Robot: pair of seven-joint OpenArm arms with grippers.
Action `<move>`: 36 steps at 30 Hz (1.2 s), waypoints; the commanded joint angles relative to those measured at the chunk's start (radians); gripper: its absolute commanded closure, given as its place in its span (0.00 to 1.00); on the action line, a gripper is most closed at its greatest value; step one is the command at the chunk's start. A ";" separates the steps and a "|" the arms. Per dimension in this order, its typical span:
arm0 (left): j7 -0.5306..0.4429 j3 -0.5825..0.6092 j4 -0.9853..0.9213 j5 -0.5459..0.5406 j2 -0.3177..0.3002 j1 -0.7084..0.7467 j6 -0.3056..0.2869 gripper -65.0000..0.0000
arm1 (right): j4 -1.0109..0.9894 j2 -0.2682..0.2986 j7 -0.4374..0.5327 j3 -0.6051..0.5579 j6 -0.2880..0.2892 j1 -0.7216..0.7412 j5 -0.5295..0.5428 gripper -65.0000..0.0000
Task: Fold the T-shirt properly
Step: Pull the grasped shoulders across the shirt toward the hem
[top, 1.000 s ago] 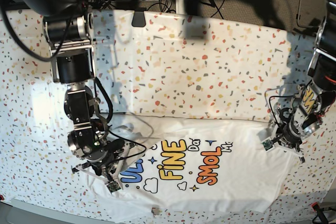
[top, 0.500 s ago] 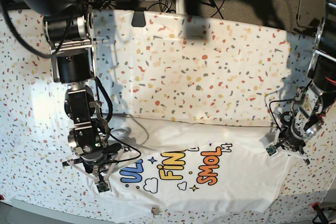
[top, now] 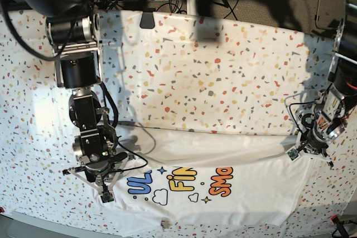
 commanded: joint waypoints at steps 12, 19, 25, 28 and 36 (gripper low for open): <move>-0.064 -0.007 0.010 -0.003 -0.009 -0.041 0.020 1.00 | 0.017 0.006 0.087 0.003 0.053 0.039 -0.018 1.00; -0.064 -0.007 0.010 -0.003 -0.009 -0.041 0.019 1.00 | 0.017 0.009 0.212 0.003 0.051 0.039 -0.184 0.41; -0.065 -0.007 0.010 -0.003 -0.008 -0.042 0.020 1.00 | 0.017 0.011 0.215 0.003 0.050 0.039 -0.201 0.30; -0.065 -0.007 0.010 -0.003 -0.009 -0.042 0.020 1.00 | 0.017 0.011 0.215 0.003 0.050 0.039 -0.200 0.30; -0.064 -0.007 0.011 -0.003 -0.009 -0.050 0.019 1.00 | 0.017 0.011 0.211 0.003 0.051 0.039 -0.121 0.30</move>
